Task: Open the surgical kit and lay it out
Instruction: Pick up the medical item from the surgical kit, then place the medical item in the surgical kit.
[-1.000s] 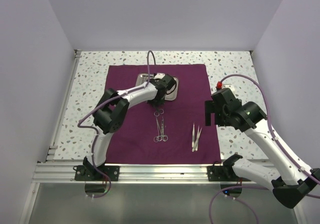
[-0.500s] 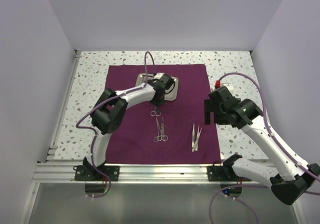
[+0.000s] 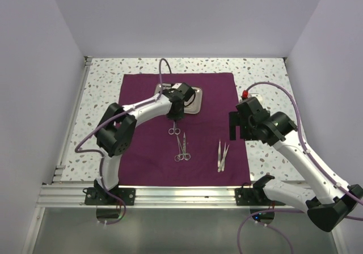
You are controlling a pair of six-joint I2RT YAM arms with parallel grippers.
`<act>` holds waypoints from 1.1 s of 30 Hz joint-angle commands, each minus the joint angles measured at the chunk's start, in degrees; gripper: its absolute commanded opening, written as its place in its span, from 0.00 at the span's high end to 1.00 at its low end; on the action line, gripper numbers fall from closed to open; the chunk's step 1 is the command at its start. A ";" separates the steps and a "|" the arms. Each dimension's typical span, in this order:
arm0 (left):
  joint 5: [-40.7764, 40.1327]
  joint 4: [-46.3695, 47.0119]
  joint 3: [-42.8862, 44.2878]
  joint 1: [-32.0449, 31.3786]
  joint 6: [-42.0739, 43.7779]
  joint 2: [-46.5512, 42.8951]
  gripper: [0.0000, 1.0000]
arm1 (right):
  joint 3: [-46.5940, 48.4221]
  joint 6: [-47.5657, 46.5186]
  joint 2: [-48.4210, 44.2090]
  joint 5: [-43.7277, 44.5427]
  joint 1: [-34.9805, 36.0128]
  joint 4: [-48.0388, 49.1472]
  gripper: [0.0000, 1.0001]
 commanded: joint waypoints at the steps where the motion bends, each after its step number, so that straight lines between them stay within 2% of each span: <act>1: 0.57 -1.88 -0.56 -1.06 -2.89 -6.61 1.00 | -0.67 -0.08 -0.09 -1.89 0.21 2.55 0.02; 10: 2.51 -2.41 -6.53 -10.10 -11.50 -9.87 1.00 | -2.34 -0.96 -1.76 -3.56 0.12 3.08 0.02; 15: 3.91 -0.48 -10.92 -11.78 -13.44 -10.14 1.00 | -3.22 -1.22 -2.99 -3.74 0.12 2.56 0.02; 16: 4.17 -0.04 -11.54 -11.96 -13.79 -10.66 0.93 | -3.48 -1.22 -3.16 -3.74 0.12 2.38 0.02; 17: 4.53 0.57 -12.33 -12.04 -13.97 -10.93 0.81 | -3.57 -1.22 -3.51 -3.74 0.12 2.12 0.02; 20: 4.35 0.49 -12.26 -12.31 -14.50 -11.55 0.63 | -3.66 -1.05 -4.39 -3.48 0.12 1.50 0.02; 23: 2.52 -1.43 -9.90 -12.31 -13.80 -11.81 0.53 | -3.49 -0.70 -4.66 -3.04 0.21 0.98 0.02; 27: -0.13 -3.38 -4.44 -11.17 -9.68 -10.93 0.51 | -3.05 0.00 -5.45 -2.51 0.21 -0.17 0.02; 33: 1.01 -0.40 3.73 -2.13 1.57 -6.37 0.51 | -2.52 1.85 -6.42 -1.63 0.21 -1.57 0.02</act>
